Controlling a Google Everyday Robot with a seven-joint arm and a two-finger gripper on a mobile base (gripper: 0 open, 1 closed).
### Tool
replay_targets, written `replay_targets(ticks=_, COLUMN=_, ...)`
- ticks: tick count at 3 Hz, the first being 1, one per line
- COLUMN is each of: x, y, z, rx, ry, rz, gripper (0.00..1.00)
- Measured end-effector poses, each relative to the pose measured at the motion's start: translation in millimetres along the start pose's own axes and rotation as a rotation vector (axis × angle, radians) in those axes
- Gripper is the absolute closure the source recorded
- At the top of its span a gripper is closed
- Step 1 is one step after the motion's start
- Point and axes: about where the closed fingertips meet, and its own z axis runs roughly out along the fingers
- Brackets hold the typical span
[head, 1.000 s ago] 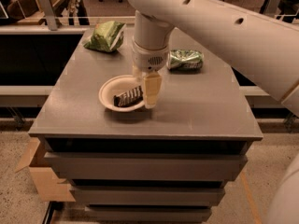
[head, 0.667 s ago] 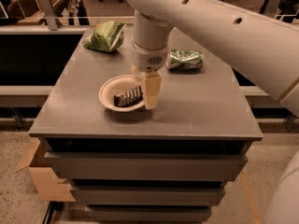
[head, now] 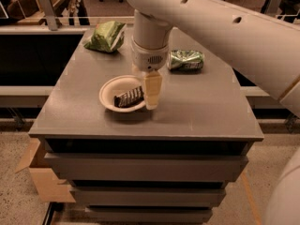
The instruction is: Pick rxbar chocolate from paper bowl and place on counter
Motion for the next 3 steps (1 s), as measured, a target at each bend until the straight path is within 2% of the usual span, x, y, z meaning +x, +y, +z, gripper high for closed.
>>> replay_targets(ticks=1, x=1.6, y=0.6, z=-1.6, rx=0.001, ry=0.007, rz=0.009, gripper=0.38)
replay_targets(ticks=3, x=-1.5, y=0.2, z=-2.8, rx=-0.002, ry=0.004, rz=0.017, gripper=0.81)
